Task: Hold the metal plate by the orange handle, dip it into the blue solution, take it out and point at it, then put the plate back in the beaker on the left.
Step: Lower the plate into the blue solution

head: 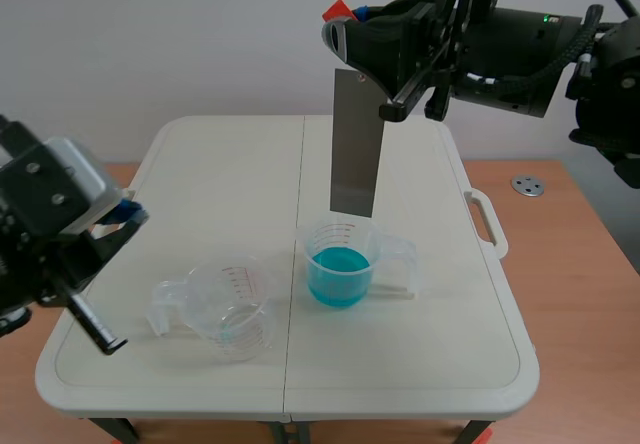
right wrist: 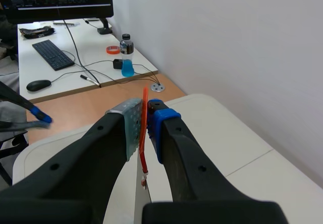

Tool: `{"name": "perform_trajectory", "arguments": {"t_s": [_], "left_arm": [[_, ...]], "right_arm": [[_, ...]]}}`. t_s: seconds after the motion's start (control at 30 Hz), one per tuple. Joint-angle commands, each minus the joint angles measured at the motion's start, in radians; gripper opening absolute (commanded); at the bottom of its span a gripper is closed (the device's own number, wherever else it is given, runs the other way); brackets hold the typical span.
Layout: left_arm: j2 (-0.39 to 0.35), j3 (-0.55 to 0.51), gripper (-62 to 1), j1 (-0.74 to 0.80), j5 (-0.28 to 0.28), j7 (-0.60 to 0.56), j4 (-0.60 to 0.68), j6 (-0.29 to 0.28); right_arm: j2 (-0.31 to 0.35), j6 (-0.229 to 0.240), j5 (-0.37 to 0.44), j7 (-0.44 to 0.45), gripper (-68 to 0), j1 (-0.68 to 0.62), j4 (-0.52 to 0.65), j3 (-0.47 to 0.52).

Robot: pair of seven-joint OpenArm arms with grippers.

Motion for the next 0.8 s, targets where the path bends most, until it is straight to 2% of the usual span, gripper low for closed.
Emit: {"name": "perform_trajectory", "arguments": {"t_s": [0.0, 0.2, 0.3, 0.47, 0.6, 0.77], "left_arm": [[-0.020, -0.048, -57.9, 0.077, -0.006, -0.008, 0.001, 0.028], [-0.042, -0.272, -57.9, 0.385, -0.006, -0.007, 0.000, 0.055], [-0.042, -0.335, -57.9, 0.518, -0.010, -0.013, -0.022, 0.056], [-0.037, -0.339, -57.9, 0.667, -0.010, -0.031, -0.090, 0.032], [-0.033, -0.322, -57.9, 0.713, -0.012, -0.061, -0.161, -0.049], [-0.031, -0.228, -57.9, 0.704, -0.033, -0.092, -0.245, -0.141]], "right_arm": [[-0.014, 0.008, 0.000, 0.021, -66.2, 0.019, -0.014, 0.006], [-0.050, 0.008, -0.042, 0.030, -66.2, 0.019, -0.081, 0.006], [-0.062, 0.008, -0.062, 0.035, -66.2, 0.019, -0.110, 0.006], [-0.081, 0.008, -0.096, 0.054, -66.2, 0.019, -0.159, 0.006], [-0.099, 0.008, -0.125, 0.076, -66.2, 0.019, -0.204, 0.005], [-0.118, 0.008, -0.148, 0.094, -66.2, 0.019, -0.256, 0.000]]}}
